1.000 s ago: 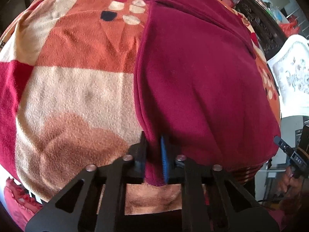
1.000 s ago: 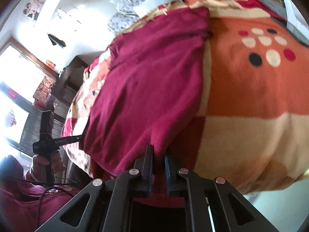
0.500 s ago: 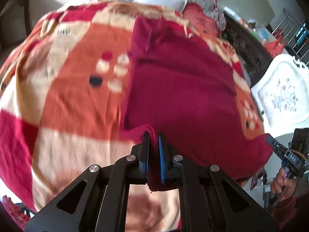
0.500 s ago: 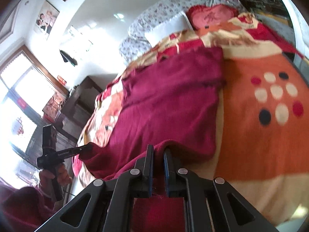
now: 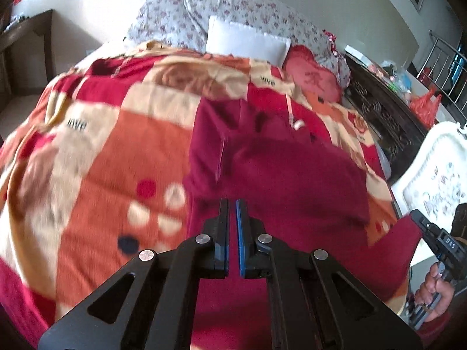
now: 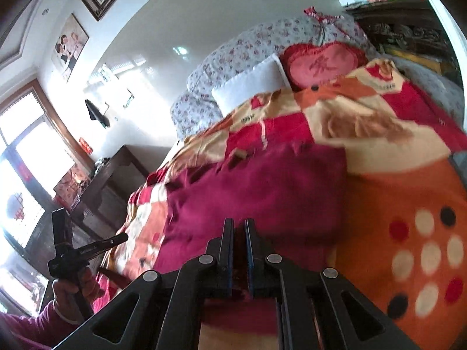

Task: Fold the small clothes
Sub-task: 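Lift the held hem with both grippers and fold it toward the collar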

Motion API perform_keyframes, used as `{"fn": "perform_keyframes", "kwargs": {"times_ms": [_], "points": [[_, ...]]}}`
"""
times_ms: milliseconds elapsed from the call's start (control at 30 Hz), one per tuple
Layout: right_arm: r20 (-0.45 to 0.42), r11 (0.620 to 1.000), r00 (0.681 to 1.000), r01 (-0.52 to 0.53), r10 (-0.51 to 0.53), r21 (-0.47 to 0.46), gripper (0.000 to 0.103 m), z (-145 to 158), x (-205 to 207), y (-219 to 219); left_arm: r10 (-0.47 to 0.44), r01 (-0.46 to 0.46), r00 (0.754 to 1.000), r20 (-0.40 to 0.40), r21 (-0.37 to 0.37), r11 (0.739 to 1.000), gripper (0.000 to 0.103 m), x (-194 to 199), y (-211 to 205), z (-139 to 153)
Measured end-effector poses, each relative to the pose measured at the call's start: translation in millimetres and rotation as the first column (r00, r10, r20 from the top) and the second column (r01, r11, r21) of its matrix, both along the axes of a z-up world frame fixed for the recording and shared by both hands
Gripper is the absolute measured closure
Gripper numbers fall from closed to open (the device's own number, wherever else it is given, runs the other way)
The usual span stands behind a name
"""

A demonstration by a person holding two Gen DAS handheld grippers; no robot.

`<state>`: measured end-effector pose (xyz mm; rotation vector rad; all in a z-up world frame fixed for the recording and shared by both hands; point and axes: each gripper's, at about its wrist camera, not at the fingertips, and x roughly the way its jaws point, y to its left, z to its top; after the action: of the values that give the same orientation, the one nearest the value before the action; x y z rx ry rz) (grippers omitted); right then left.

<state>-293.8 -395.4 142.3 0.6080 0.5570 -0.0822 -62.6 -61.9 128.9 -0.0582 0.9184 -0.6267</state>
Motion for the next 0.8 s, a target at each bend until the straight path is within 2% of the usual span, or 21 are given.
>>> {"fn": "perform_keyframes", "kwargs": {"times_ms": [133, 267, 367, 400, 433, 500, 600, 633, 667, 700, 733, 800], "points": [[0.012, 1.0, 1.0, 0.012, -0.012, 0.011, 0.101, 8.3, 19.4, -19.3, -0.028, 0.027, 0.999, -0.04, -0.002, 1.0, 0.1, 14.4, -11.8, -1.7], [-0.026, 1.0, 0.999, -0.023, 0.023, 0.014, 0.101, 4.8, 16.6, -16.8, -0.105, 0.107, 0.992, -0.076, 0.015, 0.994, 0.1, 3.6, -8.8, -4.5], [-0.093, 0.999, 0.995, -0.037, 0.039, 0.028, 0.098, -10.2, 11.5, -11.7, -0.132, 0.139, 0.98, -0.15, 0.041, 0.989, 0.095, -4.8, 1.0, -16.5], [-0.134, 0.998, 0.99, -0.04, 0.045, 0.044, 0.096, -19.2, 9.3, -10.3, -0.128, 0.139, 0.976, -0.178, 0.051, 0.989, 0.087, -7.6, 6.6, -22.0], [-0.155, 0.998, 0.987, -0.038, 0.046, 0.05, 0.091, -23.8, 8.2, -8.9, -0.12, 0.134, 0.972, -0.201, 0.055, 0.989, 0.073, -11.3, 12.5, -26.0], [-0.184, 0.997, 0.982, -0.032, 0.044, 0.067, 0.084, -32.2, 6.2, -6.5, -0.096, 0.113, 0.964, -0.248, 0.057, 0.992, 0.061, -16.9, 27.9, -32.9], [-0.152, 0.993, 0.988, -0.025, 0.042, 0.113, 0.061, -30.0, 4.1, -3.6, -0.056, 0.073, 0.959, -0.277, 0.05, 0.996, 0.058, -24.8, 51.0, -32.9], [-0.131, 0.994, 0.991, -0.024, 0.038, 0.111, 0.05, -26.2, 4.7, -1.9, -0.048, 0.062, 0.958, -0.284, 0.041, 0.997, 0.048, -27.9, 57.5, -31.8], [-0.123, 0.995, 0.992, -0.026, 0.038, 0.095, 0.043, -23.2, 5.7, 0.0, -0.053, 0.06, 0.955, -0.293, 0.016, 0.998, 0.043, -32.1, 65.4, -30.1], [-0.119, 0.998, 0.992, -0.039, 0.045, 0.055, 0.041, -19.1, 7.5, 3.1, -0.063, 0.065, 0.954, -0.291, -0.003, 0.998, 0.038, -36.4, 70.7, -28.6], [-0.124, 0.998, 0.991, -0.052, 0.054, 0.017, 0.041, -16.6, 9.7, 5.9, -0.077, 0.076, 0.956, -0.284, -0.017, 0.997, 0.037, -40.5, 75.3, -26.8], [-0.157, 0.995, 0.985, -0.077, 0.066, -0.061, 0.041, -17.3, 12.0, 9.4, -0.097, 0.103, 0.966, -0.241, 0.015, 0.995, 0.036, -50.0, 85.3, -25.3]]}}
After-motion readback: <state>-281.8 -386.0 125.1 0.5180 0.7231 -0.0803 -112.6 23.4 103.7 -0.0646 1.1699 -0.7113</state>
